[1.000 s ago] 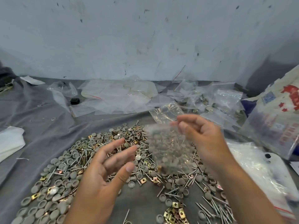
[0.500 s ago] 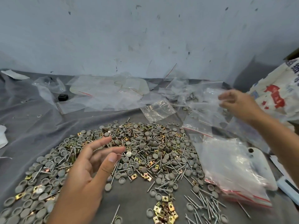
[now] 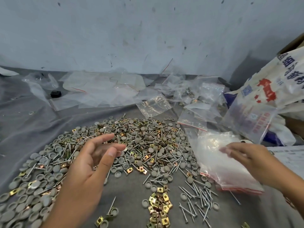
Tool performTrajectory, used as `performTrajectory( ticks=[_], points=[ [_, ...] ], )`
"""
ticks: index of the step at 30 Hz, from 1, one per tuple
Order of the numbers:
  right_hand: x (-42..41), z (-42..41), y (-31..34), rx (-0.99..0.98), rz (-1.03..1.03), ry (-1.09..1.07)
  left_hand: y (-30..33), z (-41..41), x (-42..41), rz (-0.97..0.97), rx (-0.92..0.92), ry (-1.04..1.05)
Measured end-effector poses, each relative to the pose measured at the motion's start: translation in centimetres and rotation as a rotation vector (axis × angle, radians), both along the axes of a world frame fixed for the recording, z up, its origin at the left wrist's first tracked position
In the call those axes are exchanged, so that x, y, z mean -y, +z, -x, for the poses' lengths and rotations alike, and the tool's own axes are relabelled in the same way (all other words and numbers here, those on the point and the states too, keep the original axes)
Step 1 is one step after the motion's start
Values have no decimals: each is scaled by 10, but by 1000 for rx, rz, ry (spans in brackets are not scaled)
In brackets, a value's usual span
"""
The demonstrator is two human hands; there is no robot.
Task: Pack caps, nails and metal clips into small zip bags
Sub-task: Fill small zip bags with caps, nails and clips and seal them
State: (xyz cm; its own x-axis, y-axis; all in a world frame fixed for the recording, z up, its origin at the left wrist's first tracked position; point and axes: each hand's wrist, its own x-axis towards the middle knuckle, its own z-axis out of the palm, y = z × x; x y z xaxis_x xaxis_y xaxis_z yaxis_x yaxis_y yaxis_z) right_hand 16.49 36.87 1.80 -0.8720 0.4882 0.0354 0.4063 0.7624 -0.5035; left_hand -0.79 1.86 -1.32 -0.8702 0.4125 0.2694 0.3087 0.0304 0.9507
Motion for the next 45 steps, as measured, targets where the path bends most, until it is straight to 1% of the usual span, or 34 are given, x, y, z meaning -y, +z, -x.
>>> performTrajectory(
  ticks=[3, 5, 6, 8, 9, 12, 15, 18, 22, 24, 27, 29, 30, 32, 34, 37, 39, 42, 45],
  points=[
    [25, 12, 22, -274, 230, -100, 0, -3, -2, 26, -19, -19],
    [58, 30, 31, -408, 431, -43, 1, -6, -4, 37, -25, -38],
    [80, 41, 33, -422, 541, 7, 1, -9, -6, 34, -18, -58],
    [125, 64, 30, -358, 741, 118, 1, -13, -9, 16, 0, -106],
    [144, 75, 24, -325, 808, 175, 0, -15, -10, 11, 3, -124],
    [188, 102, 3, -346, 905, 229, -1, -16, -10, -9, 23, -136],
    [204, 114, -17, -413, 976, 248, -1, -10, -5, 22, 19, -80],
    [206, 114, -35, -407, 1011, 229, -4, -6, -1, 58, 24, -27],
    [205, 110, -44, -402, 1050, 298, -6, -6, 0, 93, 51, 5],
    [205, 110, -42, -411, 983, 334, -7, -6, -1, 106, 49, 45],
    [205, 108, -44, -439, 803, 293, -7, -7, -4, 118, 32, 97],
    [204, 106, -45, -454, 676, 233, -8, -8, -5, 158, -41, 147],
    [204, 105, -45, -454, 661, 218, -9, -9, -5, 186, -95, 177],
    [204, 104, -46, -428, 716, 236, -9, -10, -5, 226, -181, 210],
    [205, 103, -45, -412, 781, 254, -9, -10, -5, 252, -236, 183],
    [202, 105, -45, -422, 826, 218, -5, -10, -7, 351, -399, 151],
    [200, 105, -46, -406, 808, 197, -4, -10, -8, 410, -486, 155],
    [200, 104, -45, -390, 704, 232, -4, -12, -10, 436, -562, 180],
    [202, 102, -44, -391, 732, 279, -6, -12, -11, 430, -601, 154]
  ],
)
